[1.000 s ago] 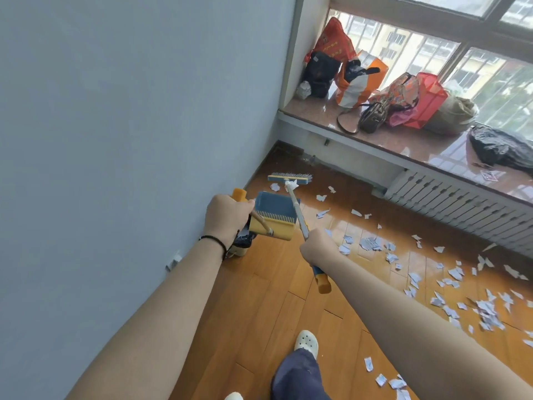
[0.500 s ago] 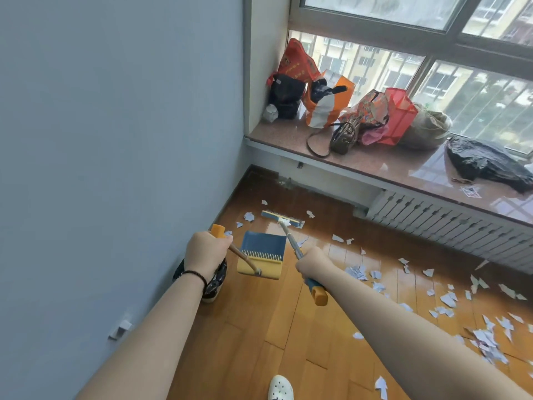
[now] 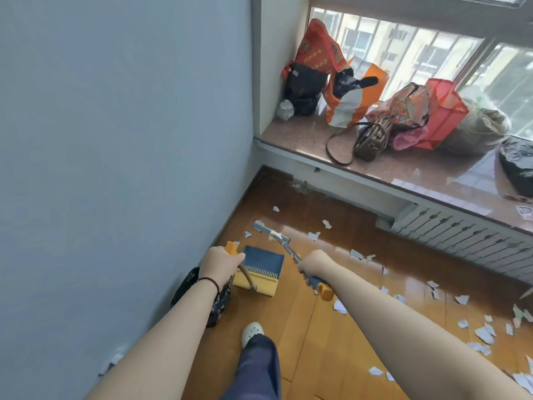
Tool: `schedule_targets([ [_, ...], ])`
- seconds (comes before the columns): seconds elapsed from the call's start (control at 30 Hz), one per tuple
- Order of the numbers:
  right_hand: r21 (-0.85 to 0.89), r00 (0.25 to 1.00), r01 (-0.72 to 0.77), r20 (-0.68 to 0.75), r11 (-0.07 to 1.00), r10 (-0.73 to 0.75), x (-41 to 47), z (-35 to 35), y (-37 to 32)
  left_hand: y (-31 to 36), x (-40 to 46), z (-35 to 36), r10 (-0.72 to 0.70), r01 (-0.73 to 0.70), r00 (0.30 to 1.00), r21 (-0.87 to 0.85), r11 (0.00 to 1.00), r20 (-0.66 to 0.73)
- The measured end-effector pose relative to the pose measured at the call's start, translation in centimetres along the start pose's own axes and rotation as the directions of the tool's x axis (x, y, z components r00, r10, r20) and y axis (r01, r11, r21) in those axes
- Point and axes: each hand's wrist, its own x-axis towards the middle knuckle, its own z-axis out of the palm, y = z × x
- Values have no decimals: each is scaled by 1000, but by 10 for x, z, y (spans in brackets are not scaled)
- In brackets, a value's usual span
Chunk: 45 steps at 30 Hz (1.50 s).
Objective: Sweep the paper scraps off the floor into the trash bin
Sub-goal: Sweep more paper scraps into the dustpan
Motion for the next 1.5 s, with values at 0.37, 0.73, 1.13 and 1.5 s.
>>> schedule_targets([
  [0.37,-205,992,-10,120,979,35,109,-9,-95,26,107,3,-75,66,995,142,988,61],
  [0.73,-464,973,187,207,866,-99,200,-10,-154,33,170,33,-241,242,970,177,954,-26],
  [1.13,-731,970,201,244,652,-26,286,-41,-178,74,213,54,-363,370,929,216,904,-73],
  [1.5,-886,976,196,218,419,5,293,-136,-124,79,220,42,-357,352,934,187,917,-9],
])
